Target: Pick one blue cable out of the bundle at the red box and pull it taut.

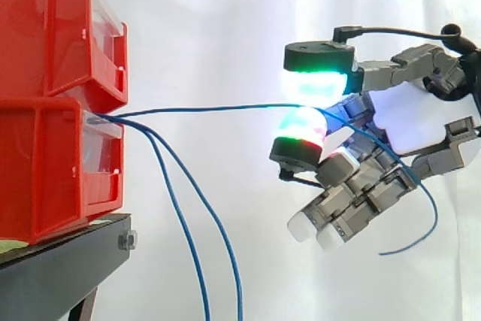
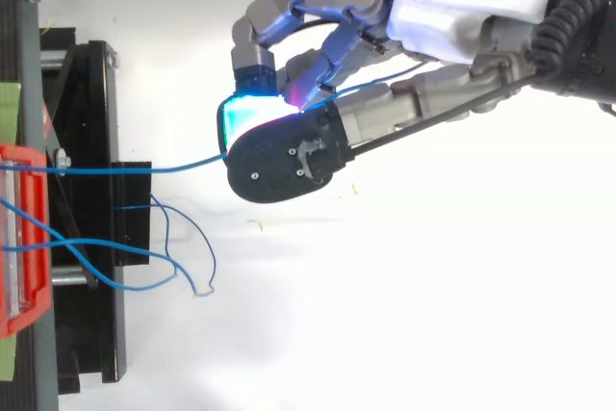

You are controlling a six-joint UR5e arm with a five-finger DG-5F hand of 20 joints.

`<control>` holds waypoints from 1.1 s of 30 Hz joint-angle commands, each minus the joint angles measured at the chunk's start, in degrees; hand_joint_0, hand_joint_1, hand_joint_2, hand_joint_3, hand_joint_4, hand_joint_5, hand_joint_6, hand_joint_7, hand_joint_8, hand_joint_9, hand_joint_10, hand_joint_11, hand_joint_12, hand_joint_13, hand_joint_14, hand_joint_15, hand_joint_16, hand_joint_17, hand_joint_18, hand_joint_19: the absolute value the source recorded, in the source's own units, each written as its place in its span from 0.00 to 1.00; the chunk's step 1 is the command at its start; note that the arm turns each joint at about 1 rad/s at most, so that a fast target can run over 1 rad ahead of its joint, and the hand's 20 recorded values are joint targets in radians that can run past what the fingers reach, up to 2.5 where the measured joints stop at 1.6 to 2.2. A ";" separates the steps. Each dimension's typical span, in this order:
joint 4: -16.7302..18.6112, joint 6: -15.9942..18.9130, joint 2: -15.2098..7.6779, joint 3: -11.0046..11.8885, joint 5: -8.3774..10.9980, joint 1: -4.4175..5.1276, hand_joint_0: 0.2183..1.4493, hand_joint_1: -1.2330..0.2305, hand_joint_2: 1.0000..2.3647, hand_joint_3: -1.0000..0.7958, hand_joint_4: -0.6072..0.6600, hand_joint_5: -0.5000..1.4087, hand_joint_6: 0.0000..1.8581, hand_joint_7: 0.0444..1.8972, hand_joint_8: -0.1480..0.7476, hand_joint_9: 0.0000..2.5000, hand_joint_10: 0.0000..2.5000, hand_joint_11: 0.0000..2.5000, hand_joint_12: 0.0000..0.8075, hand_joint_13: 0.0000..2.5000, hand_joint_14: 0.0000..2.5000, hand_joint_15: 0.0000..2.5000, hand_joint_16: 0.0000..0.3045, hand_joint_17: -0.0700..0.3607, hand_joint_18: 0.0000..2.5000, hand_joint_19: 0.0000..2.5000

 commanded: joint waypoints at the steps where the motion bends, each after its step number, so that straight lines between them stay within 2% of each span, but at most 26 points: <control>1: -0.07 0.01 -0.04 0.02 -0.03 0.00 0.45 0.19 0.01 0.33 0.53 0.17 0.50 0.59 0.55 0.39 0.01 0.47 0.47 0.22 0.01 0.14 0.19 0.46 0.17 0.09; 6: -0.07 0.01 0.05 0.02 -0.03 -0.09 0.46 0.18 0.00 0.28 0.56 0.17 0.50 0.57 0.55 0.38 0.01 0.47 0.47 0.22 0.01 0.14 0.19 0.46 0.18 0.09; 16: 0.11 0.45 0.05 -0.07 -0.03 0.00 0.41 0.21 0.00 0.28 0.58 0.17 0.50 0.58 0.56 0.39 0.01 0.47 0.46 0.23 0.01 0.14 0.18 0.46 0.18 0.10; 19: 0.02 0.45 0.05 0.02 -0.03 0.00 0.34 0.24 0.00 0.28 0.59 0.17 0.49 0.55 0.56 0.39 0.01 0.47 0.47 0.23 0.01 0.15 0.18 0.46 0.18 0.11; 21: 0.02 0.45 0.05 -0.07 -0.03 0.00 0.27 0.30 0.00 0.28 0.60 0.17 0.49 0.55 0.58 0.39 0.01 0.46 0.48 0.23 0.01 0.15 0.19 0.47 0.18 0.12; 24: 0.02 0.45 -0.04 0.02 -0.03 0.00 0.21 0.37 0.00 0.28 0.61 0.18 0.48 0.53 0.60 0.40 0.01 0.46 0.51 0.23 0.01 0.15 0.21 0.49 0.18 0.12; 29: 0.02 0.45 0.05 0.02 -0.03 0.00 0.21 0.45 0.00 0.28 0.60 0.18 0.48 0.54 0.60 0.41 0.01 0.46 0.51 0.23 0.01 0.15 0.21 0.50 0.18 0.13; 33: 0.11 0.45 0.05 0.02 -0.03 0.00 0.28 0.46 0.00 0.30 0.59 0.18 0.48 0.58 0.57 0.40 0.01 0.46 0.48 0.22 0.01 0.16 0.19 0.47 0.16 0.14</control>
